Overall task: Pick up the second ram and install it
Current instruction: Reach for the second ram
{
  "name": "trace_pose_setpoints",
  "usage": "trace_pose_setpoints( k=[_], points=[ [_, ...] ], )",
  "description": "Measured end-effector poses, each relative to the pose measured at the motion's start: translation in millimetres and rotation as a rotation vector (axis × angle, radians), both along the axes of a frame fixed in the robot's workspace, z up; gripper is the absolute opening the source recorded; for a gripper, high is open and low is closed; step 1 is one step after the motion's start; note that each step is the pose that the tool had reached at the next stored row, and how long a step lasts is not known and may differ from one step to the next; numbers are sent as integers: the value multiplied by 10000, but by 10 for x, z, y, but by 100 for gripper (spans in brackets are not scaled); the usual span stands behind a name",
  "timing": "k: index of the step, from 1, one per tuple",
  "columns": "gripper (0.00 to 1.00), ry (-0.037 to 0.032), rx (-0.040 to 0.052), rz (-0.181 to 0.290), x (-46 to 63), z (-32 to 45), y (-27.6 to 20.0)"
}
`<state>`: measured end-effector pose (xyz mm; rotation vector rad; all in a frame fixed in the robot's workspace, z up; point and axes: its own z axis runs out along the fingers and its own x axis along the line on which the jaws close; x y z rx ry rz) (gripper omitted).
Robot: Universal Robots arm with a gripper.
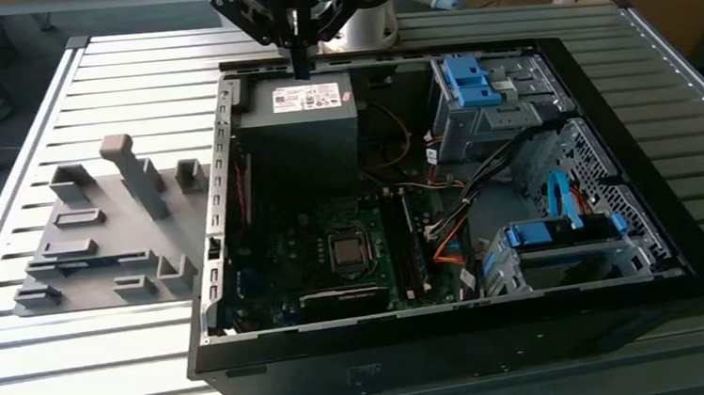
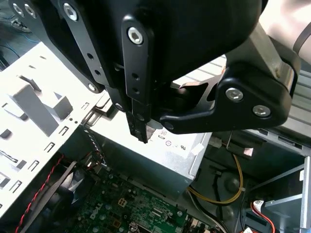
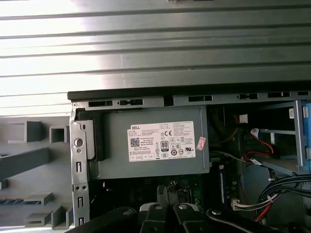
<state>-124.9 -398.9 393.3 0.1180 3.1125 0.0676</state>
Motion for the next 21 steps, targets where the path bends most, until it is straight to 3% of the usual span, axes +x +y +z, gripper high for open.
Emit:
trace_pose_setpoints(
  k=[21],
  points=[
    [11, 0, 0, 0, -170, -1, 0]
  ],
)
